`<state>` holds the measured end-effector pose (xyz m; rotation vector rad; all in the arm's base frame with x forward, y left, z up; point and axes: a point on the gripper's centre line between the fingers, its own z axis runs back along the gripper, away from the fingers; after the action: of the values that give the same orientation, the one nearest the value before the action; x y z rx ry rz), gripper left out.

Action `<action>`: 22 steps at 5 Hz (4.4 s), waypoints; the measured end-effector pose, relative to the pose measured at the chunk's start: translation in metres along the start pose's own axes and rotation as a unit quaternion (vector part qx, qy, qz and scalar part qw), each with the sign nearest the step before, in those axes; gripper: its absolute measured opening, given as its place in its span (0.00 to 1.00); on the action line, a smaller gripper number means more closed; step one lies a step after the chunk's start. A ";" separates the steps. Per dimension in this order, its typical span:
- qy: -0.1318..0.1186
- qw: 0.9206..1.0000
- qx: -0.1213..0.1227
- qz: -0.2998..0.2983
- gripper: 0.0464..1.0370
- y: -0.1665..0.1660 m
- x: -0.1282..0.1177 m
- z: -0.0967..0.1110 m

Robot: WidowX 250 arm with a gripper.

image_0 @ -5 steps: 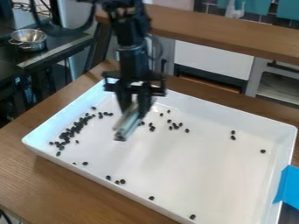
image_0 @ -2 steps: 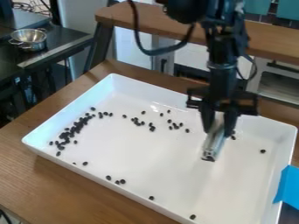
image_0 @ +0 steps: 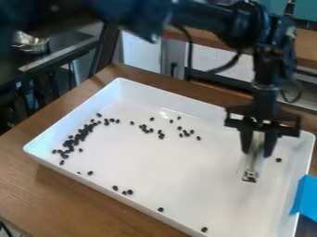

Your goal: Sweep into pile

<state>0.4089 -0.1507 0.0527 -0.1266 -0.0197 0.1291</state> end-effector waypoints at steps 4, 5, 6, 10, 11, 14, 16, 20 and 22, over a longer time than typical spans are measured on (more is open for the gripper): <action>-0.015 1.000 0.015 -0.004 0.33 -0.030 -0.004 -0.021; -0.026 0.999 0.021 -0.007 0.33 -0.036 -0.005 -0.024; -0.032 0.999 0.028 -0.007 0.33 -0.036 -0.002 -0.029; 0.040 0.996 0.040 0.062 0.33 0.072 0.026 -0.014; 0.063 0.994 0.032 0.082 0.33 0.110 0.026 -0.014; 0.031 0.993 0.071 0.090 0.33 0.204 -0.006 -0.003; 0.021 0.991 0.075 0.112 0.33 0.241 -0.012 0.004; 0.037 0.990 -0.077 0.110 0.33 0.098 -0.048 0.082; 0.019 0.994 -0.050 0.099 0.33 0.033 -0.064 0.033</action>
<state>0.3401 -0.1219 0.0806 -0.2302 0.0240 0.3243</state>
